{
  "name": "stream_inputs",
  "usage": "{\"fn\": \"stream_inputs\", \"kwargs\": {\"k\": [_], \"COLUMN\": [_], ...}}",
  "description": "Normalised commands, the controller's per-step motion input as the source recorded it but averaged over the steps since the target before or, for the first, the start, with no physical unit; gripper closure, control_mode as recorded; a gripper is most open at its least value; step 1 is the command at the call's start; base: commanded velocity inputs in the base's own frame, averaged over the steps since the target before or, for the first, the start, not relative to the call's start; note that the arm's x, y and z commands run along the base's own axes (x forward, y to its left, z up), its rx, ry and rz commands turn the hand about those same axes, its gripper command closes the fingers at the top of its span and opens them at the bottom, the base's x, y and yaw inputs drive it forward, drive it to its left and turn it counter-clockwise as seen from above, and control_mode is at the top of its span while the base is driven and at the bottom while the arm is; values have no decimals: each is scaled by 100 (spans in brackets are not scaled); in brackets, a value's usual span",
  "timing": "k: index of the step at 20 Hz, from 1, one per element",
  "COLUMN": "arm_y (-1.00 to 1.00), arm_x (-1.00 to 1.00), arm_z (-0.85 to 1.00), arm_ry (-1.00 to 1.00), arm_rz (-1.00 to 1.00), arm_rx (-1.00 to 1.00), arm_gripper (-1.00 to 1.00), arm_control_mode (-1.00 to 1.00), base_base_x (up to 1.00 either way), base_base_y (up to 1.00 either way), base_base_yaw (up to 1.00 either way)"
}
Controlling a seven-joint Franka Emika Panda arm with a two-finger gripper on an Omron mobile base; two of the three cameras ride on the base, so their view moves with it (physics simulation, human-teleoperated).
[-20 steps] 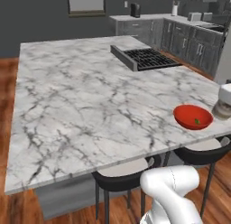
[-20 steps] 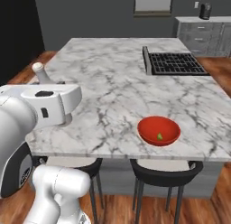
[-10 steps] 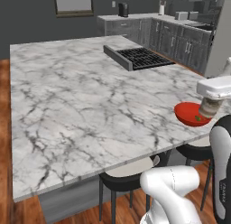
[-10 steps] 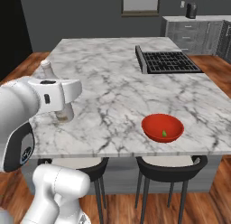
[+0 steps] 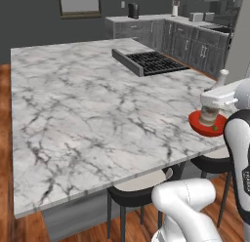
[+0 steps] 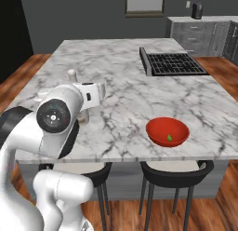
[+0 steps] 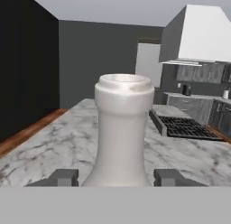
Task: There is a bowl on the dining counter. Grab a lemon wedge from the fridge and place it in the bowl. Then get the liquor bottle and glass cup from the cabinet and place them next to the bowl.
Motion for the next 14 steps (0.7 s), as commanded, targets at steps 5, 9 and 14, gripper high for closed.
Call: {"fn": "stream_inputs", "kwargs": {"k": [5,9,14], "arm_y": [0,0,-3], "arm_x": [39,18,3], "arm_z": [-46,-39,-36], "arm_ry": [0,1,5], "arm_rz": [23,8,5], "arm_rx": [-2,-8,-9], "arm_gripper": [100,100,100], "arm_control_mode": [-100,-100,-100], "base_base_x": [0,0,0], "base_base_y": [0,0,0], "base_base_yaw": [0,0,0]}}
